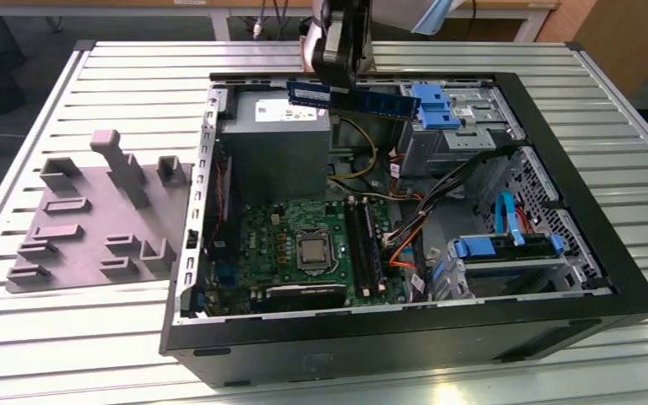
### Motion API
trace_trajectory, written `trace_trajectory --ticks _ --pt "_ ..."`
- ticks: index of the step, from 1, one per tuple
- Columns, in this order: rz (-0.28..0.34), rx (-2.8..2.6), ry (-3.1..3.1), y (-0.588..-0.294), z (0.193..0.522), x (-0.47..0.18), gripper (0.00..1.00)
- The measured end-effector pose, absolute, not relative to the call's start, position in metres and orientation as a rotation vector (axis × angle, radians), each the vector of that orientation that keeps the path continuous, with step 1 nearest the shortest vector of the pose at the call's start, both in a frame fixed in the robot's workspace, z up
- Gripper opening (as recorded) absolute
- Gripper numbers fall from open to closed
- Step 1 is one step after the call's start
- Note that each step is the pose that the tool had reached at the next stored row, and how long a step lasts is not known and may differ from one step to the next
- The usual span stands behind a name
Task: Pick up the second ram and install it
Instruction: 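Insert the second ram into the second slot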
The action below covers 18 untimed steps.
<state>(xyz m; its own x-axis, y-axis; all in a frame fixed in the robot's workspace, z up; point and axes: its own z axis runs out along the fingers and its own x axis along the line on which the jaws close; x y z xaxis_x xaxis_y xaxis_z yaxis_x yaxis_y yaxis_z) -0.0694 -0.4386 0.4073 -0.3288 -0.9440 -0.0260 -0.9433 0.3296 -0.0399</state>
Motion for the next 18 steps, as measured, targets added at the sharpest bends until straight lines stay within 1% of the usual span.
trace_trajectory --ticks 7,18 --pt "-0.028 -1.761 2.548 -0.4386 0.4072 -0.0694 0.14" --pt "-0.035 -1.514 2.704 -0.4386 0.4061 -0.0694 0.14"
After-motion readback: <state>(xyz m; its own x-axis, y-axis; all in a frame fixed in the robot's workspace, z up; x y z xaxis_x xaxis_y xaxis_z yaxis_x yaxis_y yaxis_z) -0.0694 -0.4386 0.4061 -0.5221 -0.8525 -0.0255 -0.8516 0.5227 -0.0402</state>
